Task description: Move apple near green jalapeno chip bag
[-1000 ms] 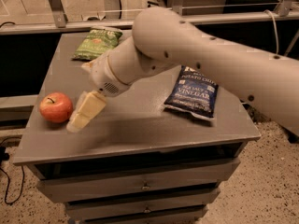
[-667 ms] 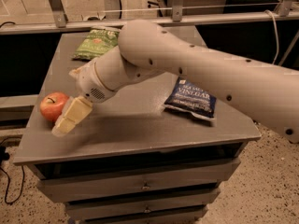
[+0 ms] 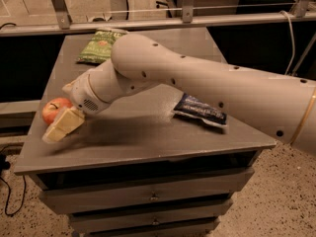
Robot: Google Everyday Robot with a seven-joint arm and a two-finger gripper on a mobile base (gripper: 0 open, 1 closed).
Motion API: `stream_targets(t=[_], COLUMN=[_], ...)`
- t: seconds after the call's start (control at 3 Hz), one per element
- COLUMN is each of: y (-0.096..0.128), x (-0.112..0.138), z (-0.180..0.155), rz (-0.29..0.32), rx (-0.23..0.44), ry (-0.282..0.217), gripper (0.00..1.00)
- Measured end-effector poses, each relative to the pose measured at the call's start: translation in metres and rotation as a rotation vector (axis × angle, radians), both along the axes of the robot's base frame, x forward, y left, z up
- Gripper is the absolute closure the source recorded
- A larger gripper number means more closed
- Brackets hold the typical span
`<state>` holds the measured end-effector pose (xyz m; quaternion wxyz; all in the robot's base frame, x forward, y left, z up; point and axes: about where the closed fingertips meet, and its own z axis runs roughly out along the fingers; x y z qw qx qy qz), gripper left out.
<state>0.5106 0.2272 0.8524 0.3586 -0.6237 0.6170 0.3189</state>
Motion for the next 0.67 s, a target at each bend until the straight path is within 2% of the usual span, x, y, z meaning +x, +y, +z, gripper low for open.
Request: stream_targets(t=[0.33, 0.67], y=[0.001, -0.018], x=[0.006, 0.015], z=[0.003, 0.013], rz=[-0.031, -0.071], rx=[0.013, 0.017], ry=[0.021, 0.027], gripper=[0.47, 0.7])
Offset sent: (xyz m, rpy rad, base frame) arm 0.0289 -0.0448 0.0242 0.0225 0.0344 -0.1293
